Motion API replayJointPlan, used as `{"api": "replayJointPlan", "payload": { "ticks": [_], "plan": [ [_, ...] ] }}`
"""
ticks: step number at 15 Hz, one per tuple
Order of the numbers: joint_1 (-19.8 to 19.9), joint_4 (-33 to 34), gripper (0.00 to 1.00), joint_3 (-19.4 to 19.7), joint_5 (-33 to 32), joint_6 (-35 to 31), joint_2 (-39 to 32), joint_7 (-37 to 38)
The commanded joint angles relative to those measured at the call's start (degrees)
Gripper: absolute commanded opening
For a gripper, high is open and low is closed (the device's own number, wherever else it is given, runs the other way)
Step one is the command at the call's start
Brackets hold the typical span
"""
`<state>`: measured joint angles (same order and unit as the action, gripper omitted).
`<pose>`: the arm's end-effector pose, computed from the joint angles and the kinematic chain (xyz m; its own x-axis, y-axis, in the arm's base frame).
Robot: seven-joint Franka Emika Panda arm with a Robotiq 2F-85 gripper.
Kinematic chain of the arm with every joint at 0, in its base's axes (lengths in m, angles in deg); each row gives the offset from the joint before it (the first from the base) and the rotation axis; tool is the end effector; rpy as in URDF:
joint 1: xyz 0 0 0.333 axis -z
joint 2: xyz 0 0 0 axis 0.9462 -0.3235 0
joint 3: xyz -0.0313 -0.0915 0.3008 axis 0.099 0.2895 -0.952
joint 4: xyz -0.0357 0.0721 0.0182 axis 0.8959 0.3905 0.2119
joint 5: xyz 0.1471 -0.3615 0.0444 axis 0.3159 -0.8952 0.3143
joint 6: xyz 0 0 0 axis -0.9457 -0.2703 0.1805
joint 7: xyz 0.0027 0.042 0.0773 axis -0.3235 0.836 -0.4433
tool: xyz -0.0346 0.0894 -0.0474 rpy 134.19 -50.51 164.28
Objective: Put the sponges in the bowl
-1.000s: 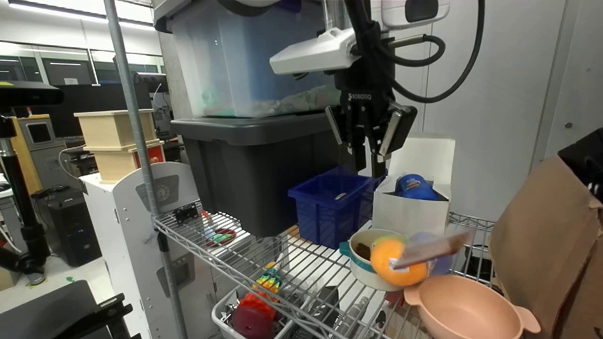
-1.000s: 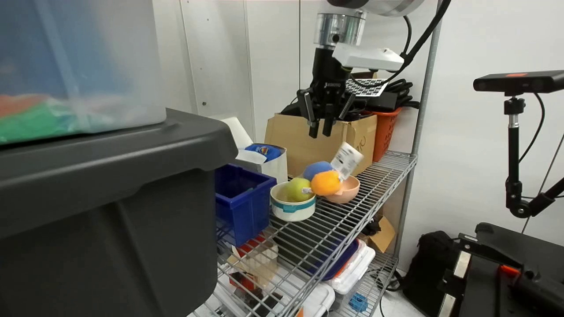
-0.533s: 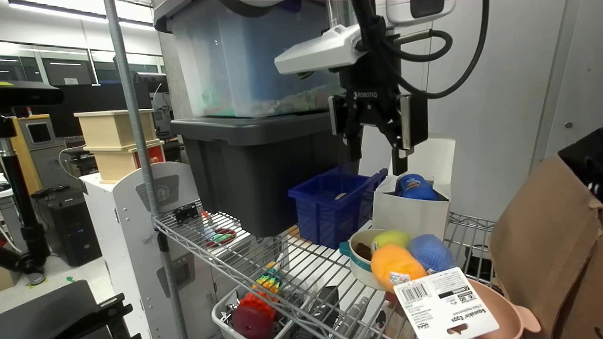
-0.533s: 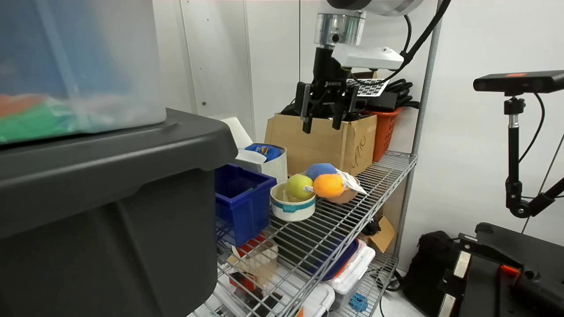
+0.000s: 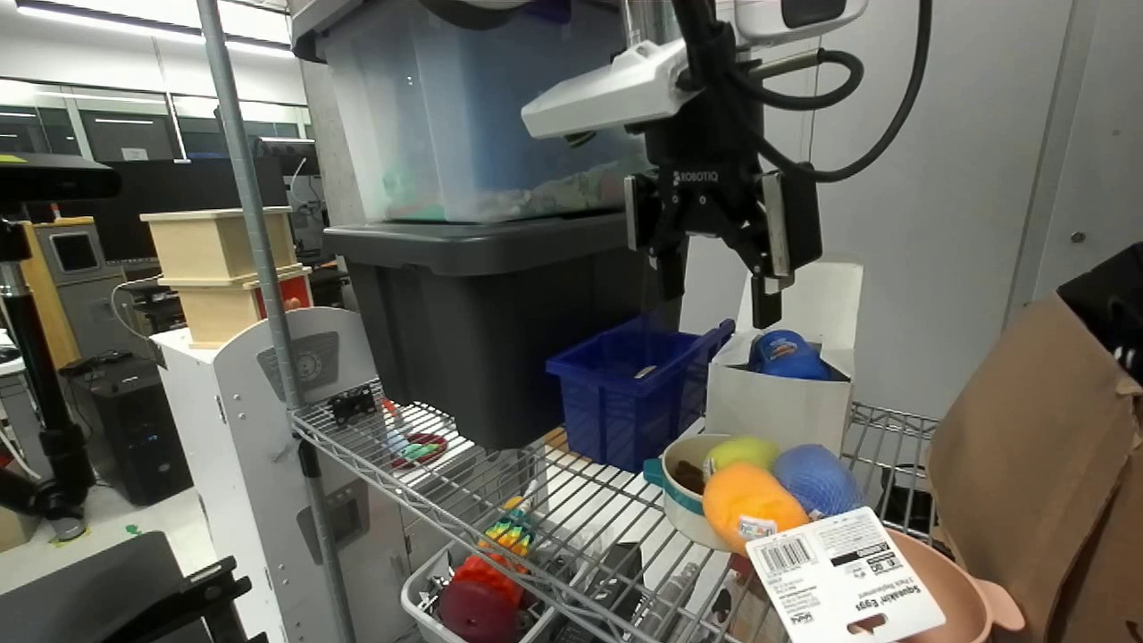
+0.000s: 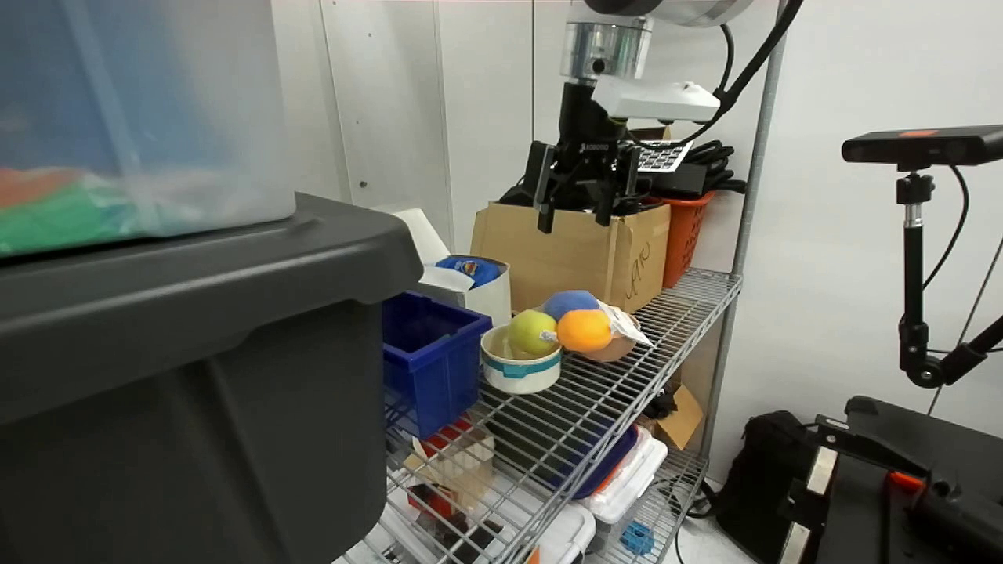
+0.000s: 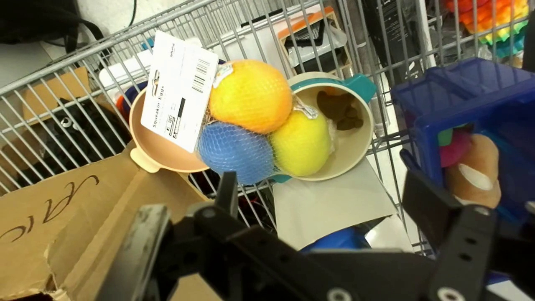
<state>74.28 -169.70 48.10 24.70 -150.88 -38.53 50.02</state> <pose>0.6297 -0.0796 0.3139 0.9472 -0.2628 0.1838 -0.2657 -0.9640 -0.0097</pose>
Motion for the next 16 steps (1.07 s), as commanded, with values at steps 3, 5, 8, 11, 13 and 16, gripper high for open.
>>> {"api": "replayJointPlan", "payload": {
  "ticks": [3, 5, 8, 11, 13, 16],
  "plan": [
    [-1.9, -9.1, 1.00, 0.1, -2.8, -0.8, 7.8, 0.0],
    [-2.2, -12.4, 1.00, -0.3, -3.1, -0.8, 11.5, -0.5],
    [-2.5, -18.2, 1.00, -1.2, -2.7, -0.4, 18.6, -2.4],
    [-2.5, -24.0, 1.00, -2.3, -2.0, 0.8, 26.7, -5.0],
    [-2.7, -28.0, 1.00, -2.8, -1.4, 1.6, 32.3, -7.2],
    [-3.3, -33.3, 1.00, -3.2, -0.5, 3.2, 40.4, -10.0]
  ]
}}
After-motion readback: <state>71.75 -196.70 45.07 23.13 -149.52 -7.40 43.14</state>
